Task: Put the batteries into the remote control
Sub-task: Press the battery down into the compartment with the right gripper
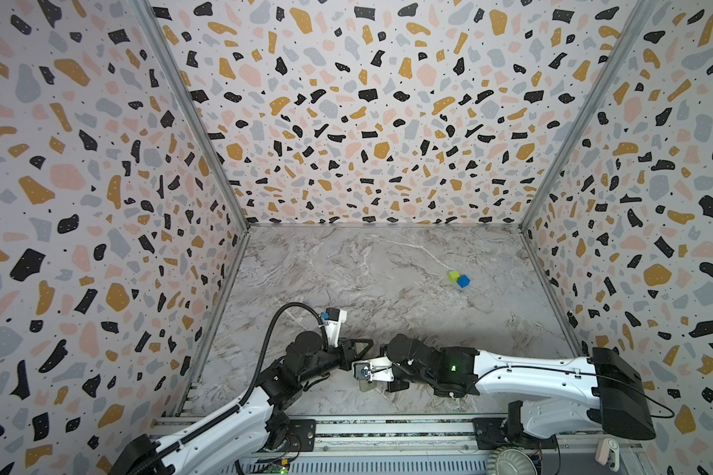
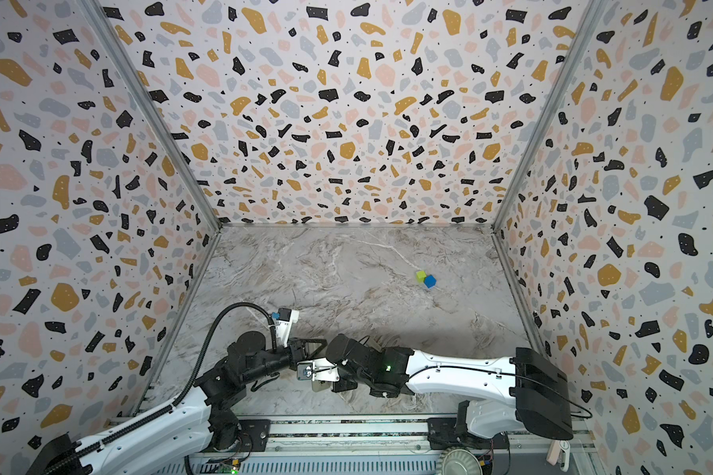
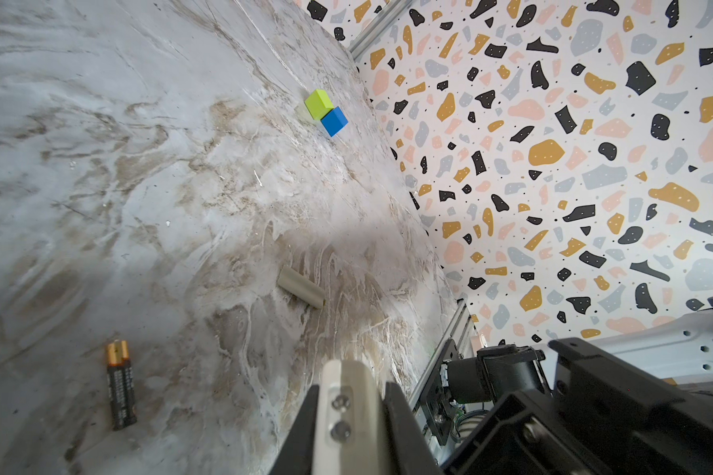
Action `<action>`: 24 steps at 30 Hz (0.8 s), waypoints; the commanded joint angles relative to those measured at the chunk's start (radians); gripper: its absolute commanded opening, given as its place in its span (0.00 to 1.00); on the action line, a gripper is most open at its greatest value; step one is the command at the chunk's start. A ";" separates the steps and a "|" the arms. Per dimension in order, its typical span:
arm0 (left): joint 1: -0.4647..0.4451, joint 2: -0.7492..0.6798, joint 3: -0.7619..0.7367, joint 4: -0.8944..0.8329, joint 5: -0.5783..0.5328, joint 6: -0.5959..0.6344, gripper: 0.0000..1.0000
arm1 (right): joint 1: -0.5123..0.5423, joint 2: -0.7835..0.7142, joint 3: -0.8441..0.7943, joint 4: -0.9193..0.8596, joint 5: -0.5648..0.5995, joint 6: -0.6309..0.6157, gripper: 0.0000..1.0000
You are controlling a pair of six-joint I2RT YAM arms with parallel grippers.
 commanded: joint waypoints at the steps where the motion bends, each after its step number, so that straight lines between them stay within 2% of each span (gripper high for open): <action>1: -0.008 -0.045 0.030 0.251 0.070 -0.051 0.00 | 0.007 0.034 -0.002 -0.075 0.017 0.004 0.11; 8: -0.007 -0.055 0.020 0.247 0.068 -0.055 0.00 | 0.011 0.024 -0.010 -0.068 0.032 0.011 0.11; 16: -0.007 -0.049 0.020 0.236 0.048 -0.046 0.00 | 0.027 0.028 -0.006 -0.062 0.129 0.021 0.13; 18: -0.007 -0.050 0.016 0.222 0.031 -0.042 0.00 | 0.030 -0.009 -0.007 -0.056 0.129 0.037 0.16; 24: -0.002 -0.066 0.005 0.137 -0.068 -0.020 0.00 | 0.031 -0.188 -0.037 -0.024 0.122 0.122 0.35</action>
